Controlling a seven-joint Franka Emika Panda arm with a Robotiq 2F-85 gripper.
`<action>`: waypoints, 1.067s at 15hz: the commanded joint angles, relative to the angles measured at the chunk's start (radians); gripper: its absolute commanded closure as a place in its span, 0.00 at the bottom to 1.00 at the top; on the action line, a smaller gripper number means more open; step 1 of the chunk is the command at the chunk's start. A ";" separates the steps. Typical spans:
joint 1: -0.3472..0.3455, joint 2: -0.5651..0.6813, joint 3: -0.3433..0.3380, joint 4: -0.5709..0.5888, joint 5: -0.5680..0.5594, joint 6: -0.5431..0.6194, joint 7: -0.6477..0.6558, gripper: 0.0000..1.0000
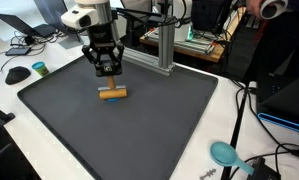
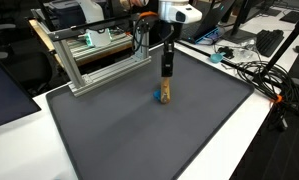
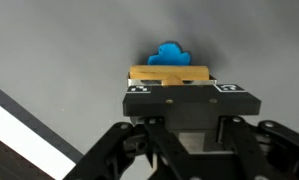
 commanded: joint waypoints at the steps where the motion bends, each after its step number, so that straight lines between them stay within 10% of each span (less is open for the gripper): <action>1: 0.000 0.068 -0.019 -0.026 -0.041 -0.050 -0.013 0.78; 16: -0.007 0.062 -0.022 -0.034 -0.039 -0.054 -0.050 0.78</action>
